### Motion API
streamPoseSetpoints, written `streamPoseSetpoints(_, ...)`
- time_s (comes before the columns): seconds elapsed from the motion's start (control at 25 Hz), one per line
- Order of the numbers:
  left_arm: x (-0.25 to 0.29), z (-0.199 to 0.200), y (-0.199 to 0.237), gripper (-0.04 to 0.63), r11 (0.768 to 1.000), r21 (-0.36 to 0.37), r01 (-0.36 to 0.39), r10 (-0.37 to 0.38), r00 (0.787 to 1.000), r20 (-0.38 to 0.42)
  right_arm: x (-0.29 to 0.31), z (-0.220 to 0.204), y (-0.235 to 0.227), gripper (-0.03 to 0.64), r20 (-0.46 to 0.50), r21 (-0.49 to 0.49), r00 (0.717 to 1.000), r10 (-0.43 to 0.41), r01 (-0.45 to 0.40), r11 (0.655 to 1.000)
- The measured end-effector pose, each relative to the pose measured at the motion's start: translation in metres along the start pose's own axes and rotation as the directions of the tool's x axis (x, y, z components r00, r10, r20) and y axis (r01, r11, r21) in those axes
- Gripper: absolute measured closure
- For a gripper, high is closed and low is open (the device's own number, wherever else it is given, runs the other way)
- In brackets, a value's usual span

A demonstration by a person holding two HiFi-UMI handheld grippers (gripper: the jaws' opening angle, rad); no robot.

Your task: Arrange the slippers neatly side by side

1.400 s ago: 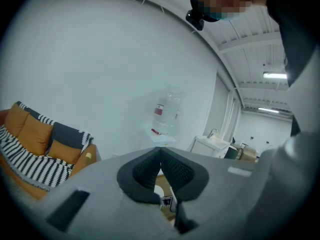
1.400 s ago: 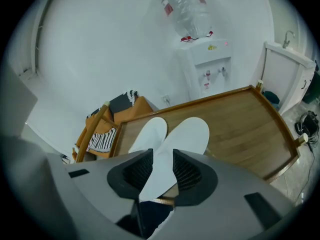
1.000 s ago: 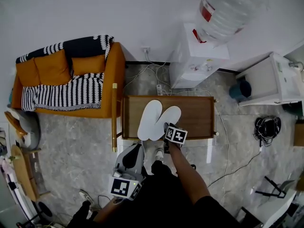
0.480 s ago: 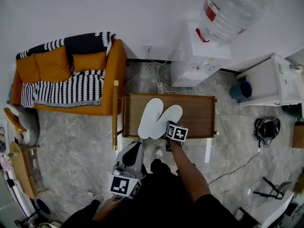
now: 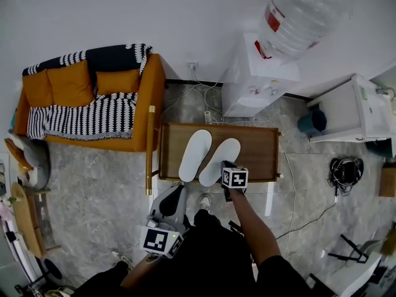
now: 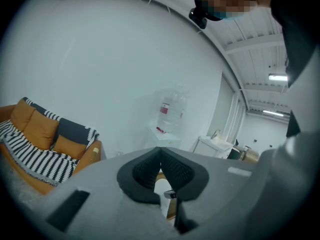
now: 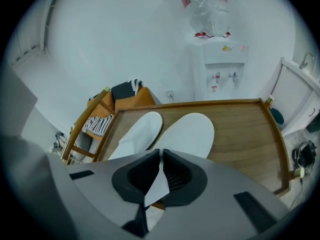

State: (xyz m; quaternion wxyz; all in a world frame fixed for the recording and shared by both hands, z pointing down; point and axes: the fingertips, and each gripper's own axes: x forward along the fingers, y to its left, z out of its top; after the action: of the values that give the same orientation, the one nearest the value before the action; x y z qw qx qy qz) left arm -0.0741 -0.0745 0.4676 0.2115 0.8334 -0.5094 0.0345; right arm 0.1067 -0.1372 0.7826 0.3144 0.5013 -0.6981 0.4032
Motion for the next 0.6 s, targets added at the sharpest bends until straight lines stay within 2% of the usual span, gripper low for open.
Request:
streamPoseSetpoints(0.24, 0.000, 0.000, -0.008, 0.583, 1.000, -0.005, 0.000, 0.000, 1.000, 0.003, -0.012, 0.001, -0.007, 0.588, -0.044, -0.208, 0.999, 0.026, -0.034, 0.978)
streamPoseSetpoints(0.48, -0.001, -0.003, -0.017, 0.583, 1.000, 0.001, 0.007, -0.007, 1.000, -0.003, -0.018, -0.003, -0.022, 0.589, -0.103, -0.347, 0.994, 0.028, -0.062, 0.936)
streamPoseSetpoints(0.6, -0.002, -0.006, -0.019, 0.583, 1.000, 0.002, 0.005, -0.005, 1.000, -0.008, -0.018, -0.006, -0.031, 0.589, -0.130, -0.428, 0.991, 0.017, -0.071, 0.901)
